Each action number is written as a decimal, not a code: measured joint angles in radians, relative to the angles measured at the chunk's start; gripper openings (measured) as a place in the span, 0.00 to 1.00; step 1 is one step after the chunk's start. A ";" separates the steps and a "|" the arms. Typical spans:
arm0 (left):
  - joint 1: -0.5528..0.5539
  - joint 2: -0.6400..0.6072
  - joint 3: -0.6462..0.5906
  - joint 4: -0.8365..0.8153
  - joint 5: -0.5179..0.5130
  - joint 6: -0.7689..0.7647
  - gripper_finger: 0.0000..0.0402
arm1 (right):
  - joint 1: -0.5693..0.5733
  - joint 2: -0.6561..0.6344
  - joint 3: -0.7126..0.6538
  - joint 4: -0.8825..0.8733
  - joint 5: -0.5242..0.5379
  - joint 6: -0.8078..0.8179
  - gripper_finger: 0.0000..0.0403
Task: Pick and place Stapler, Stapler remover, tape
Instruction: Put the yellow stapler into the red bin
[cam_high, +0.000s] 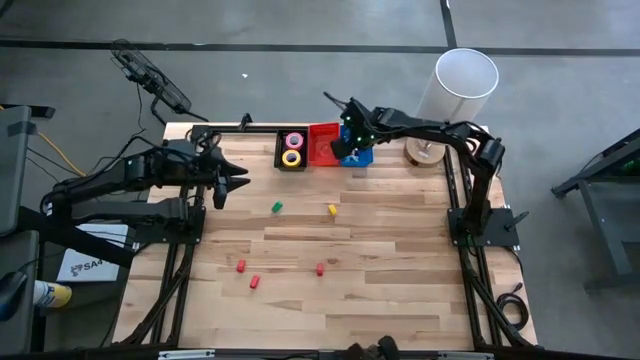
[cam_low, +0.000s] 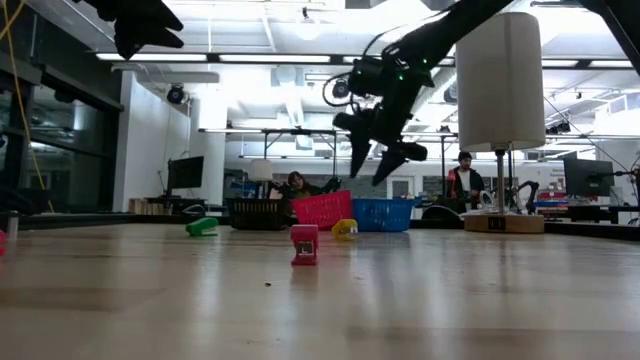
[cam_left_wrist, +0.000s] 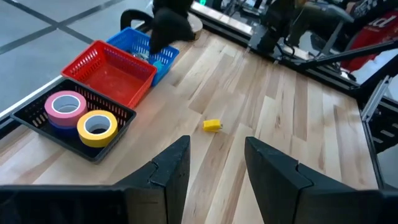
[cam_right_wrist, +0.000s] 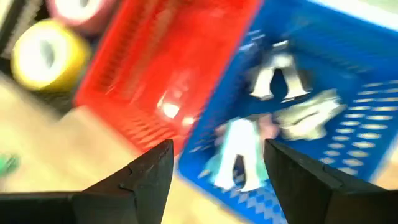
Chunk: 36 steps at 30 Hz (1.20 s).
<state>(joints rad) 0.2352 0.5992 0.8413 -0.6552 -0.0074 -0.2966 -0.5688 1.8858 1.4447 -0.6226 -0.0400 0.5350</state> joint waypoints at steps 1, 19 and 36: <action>0.000 -0.009 0.000 0.000 0.000 0.000 0.38 | 0.010 0.000 0.005 -0.009 -0.011 -0.009 0.60; 0.000 -0.062 0.000 -0.007 -0.003 0.000 0.38 | 0.268 0.000 0.091 -0.115 0.038 0.200 0.60; 0.000 -0.062 0.000 -0.010 0.053 0.003 0.38 | 0.461 0.000 -0.085 0.025 0.229 0.471 0.60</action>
<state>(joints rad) 0.2352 0.5377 0.8413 -0.6649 0.0460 -0.2934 -0.1079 1.8858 1.3596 -0.5974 0.1886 1.0056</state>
